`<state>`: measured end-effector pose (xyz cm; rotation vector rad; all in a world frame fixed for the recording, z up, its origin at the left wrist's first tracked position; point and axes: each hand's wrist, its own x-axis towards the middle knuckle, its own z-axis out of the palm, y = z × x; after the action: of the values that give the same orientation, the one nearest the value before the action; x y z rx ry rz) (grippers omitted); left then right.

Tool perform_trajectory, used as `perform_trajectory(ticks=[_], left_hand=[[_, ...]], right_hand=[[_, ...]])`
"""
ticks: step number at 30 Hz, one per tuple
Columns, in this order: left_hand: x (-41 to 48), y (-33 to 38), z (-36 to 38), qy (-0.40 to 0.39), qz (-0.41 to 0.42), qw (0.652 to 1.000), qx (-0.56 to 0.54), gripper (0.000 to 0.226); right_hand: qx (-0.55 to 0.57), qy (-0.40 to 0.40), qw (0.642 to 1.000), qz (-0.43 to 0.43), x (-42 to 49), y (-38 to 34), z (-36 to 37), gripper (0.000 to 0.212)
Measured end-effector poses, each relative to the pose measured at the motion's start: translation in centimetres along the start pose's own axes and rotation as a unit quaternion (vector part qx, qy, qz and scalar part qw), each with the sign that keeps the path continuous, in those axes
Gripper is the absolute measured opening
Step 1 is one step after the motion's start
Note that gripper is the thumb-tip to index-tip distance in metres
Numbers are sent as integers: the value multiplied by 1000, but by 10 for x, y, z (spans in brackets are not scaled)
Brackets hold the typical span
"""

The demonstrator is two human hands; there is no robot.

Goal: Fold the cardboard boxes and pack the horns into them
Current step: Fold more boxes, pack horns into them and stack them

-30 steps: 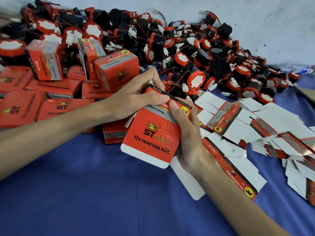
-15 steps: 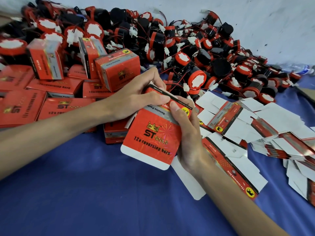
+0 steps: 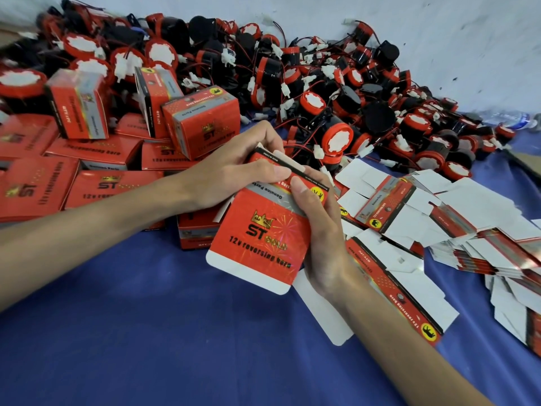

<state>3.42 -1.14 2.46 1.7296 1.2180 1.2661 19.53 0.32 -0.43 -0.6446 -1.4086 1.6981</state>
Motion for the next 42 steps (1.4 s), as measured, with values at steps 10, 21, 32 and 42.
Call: perform_trajectory(ticks=[10,21,32,42], left_hand=[[0,2,1,6,6,999,-33,45],[1,3,-1,-18,3,1000,-4,50],[-2,5,0,-22,11,1000,7,43],[-2,7,0,10,51,998,32,40]], right_hand=[[24,26,999,-38,2,3,-2,31],[-28,-13,998,-55,5,3,-10,35],[-1,-25,998,-63,4,2,-8,18],[-36,-22,997,-68,4,-1,-12,19]])
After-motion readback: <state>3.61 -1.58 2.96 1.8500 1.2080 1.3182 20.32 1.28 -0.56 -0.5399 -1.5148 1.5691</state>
